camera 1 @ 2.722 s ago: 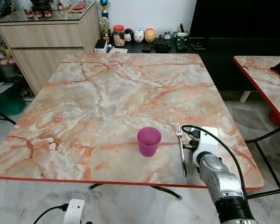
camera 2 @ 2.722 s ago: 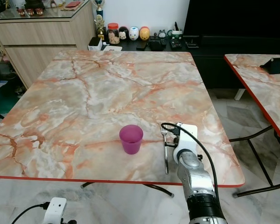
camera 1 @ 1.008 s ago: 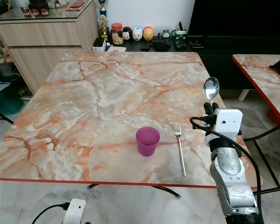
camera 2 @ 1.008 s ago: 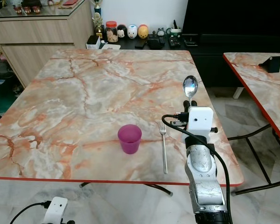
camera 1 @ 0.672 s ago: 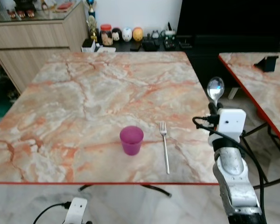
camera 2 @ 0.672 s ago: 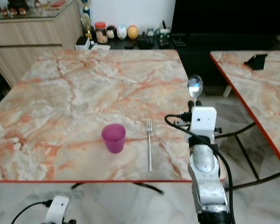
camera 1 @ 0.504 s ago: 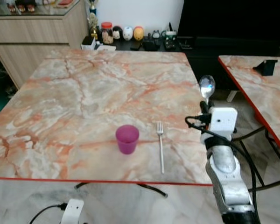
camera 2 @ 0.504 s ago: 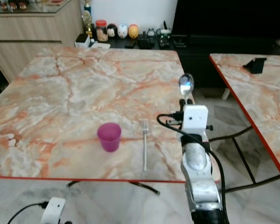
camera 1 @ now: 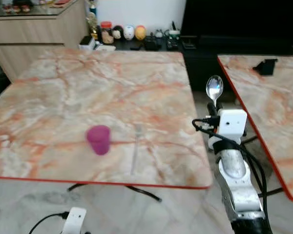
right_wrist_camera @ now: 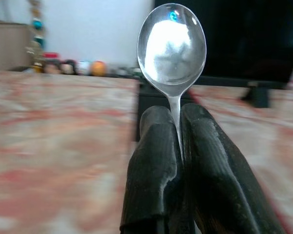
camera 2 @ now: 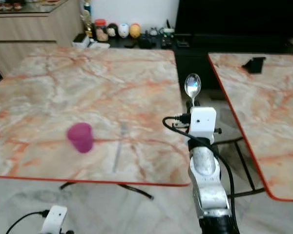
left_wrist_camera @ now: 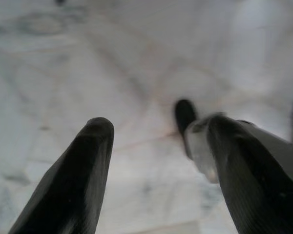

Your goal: Setting the table

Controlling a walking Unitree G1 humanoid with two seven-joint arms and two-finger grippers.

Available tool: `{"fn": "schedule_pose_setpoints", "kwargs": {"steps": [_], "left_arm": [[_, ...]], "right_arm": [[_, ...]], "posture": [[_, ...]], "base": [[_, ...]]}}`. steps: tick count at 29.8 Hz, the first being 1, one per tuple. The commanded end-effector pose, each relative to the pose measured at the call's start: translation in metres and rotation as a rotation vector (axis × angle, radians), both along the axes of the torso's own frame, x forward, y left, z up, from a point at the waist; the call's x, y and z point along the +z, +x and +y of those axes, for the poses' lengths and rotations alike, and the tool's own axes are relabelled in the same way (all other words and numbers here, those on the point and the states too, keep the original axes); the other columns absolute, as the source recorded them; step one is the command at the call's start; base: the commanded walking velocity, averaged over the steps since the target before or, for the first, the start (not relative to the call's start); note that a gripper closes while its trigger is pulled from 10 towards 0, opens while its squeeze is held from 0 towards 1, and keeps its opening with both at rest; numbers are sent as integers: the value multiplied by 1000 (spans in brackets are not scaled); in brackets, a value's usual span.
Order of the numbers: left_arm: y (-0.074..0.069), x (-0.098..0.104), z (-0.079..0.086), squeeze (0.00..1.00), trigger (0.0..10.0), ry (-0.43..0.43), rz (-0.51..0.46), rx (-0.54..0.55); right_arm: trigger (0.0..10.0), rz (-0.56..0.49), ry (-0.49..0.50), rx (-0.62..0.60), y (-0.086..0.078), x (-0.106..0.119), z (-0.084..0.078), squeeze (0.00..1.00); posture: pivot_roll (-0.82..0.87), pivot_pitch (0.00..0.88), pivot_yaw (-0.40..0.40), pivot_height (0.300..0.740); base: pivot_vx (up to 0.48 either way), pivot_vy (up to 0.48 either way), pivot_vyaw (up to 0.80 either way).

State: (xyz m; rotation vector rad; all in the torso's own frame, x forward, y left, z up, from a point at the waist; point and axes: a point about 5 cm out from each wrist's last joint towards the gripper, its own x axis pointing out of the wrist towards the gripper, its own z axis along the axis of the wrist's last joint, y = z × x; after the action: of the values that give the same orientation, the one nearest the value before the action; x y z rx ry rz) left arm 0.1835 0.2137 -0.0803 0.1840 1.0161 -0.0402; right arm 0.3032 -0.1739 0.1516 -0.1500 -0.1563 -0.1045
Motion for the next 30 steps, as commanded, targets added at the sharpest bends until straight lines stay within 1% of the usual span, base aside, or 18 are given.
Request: {"fn": "schedule_pose_setpoints", "kwargs": {"steps": [1, 11, 30], "left_arm": [[-3, -1, 5, 0, 10000, 15, 14, -12], [-3, -1, 4, 0, 10000, 13, 14, -16], [-3, -1, 4, 0, 10000, 11, 15, -22]], "right_arm": [[10000, -34, 10, 12, 2, 9, 4, 0], [10000, -50, 7, 15, 3, 14, 3, 0], [10000, -54, 9, 6, 3, 14, 2, 0]], "posture": [[-10, 0, -4, 740], [-12, 0, -7, 740], [-22, 0, 5, 740]], "base": [[0, -345, 0], [0, -341, 0], [0, -341, 0]]}}
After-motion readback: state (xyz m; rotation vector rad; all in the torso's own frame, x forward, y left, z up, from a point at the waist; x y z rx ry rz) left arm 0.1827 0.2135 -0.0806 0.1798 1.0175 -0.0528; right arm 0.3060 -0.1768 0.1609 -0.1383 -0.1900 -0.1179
